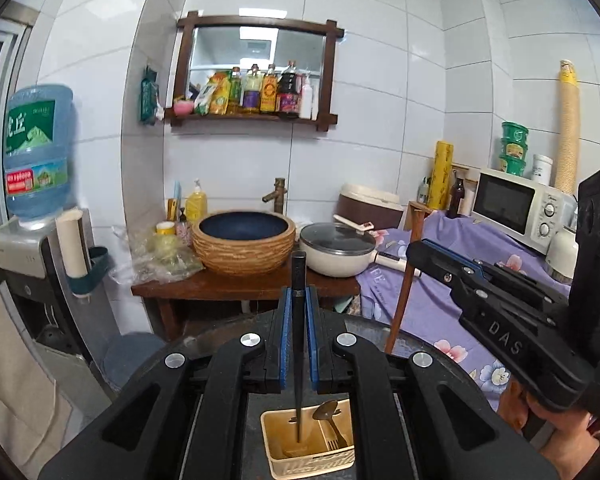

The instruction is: Organize utensils

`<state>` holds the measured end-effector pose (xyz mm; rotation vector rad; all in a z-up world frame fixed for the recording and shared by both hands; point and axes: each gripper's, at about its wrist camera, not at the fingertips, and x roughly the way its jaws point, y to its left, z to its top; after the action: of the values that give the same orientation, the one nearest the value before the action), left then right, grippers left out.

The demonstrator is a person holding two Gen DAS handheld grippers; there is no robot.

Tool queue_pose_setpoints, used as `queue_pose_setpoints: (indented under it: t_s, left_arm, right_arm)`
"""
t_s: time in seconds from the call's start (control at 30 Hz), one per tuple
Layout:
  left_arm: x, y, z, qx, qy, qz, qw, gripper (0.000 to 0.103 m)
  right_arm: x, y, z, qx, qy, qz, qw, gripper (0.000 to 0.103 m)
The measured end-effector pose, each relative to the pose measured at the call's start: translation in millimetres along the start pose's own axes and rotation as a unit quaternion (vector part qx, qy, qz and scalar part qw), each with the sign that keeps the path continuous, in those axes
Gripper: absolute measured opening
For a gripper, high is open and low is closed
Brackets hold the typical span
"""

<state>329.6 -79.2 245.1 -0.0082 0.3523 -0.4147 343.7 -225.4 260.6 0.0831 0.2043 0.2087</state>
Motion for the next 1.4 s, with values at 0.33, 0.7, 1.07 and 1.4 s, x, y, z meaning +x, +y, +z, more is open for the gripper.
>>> queue_pose_setpoints:
  t_s: [0.33, 0.7, 1.07, 1.4]
  left_arm:
    - [44.7, 14.1, -53.7, -0.022, 0.048, 0.006, 0.9986, 0.007]
    - [60.9, 22.9, -87.6, -0.031, 0.081, 0.007, 0.9962, 0.007]
    - [70.3, 25.6, -100.3, -0.032, 0.093, 0.012, 0.9951, 0.007]
    - [65.6, 25.6, -96.4, -0.029, 0.084, 0.012, 0.996, 0.022]
  right_arm:
    - [31.0, -11.6, -64.1, 0.015, 0.044, -0.008, 0.999, 0.007]
    - [43.5, -14.1, -103.2, 0.016, 0.078, -0.011, 0.997, 0.007]
    - [45.7, -16.9, -107.7, 0.017, 0.082, -0.016, 0.996, 0.007]
    - [48.7, -27.7, -109.4, 0.03, 0.087, -0.023, 0.996, 0.008]
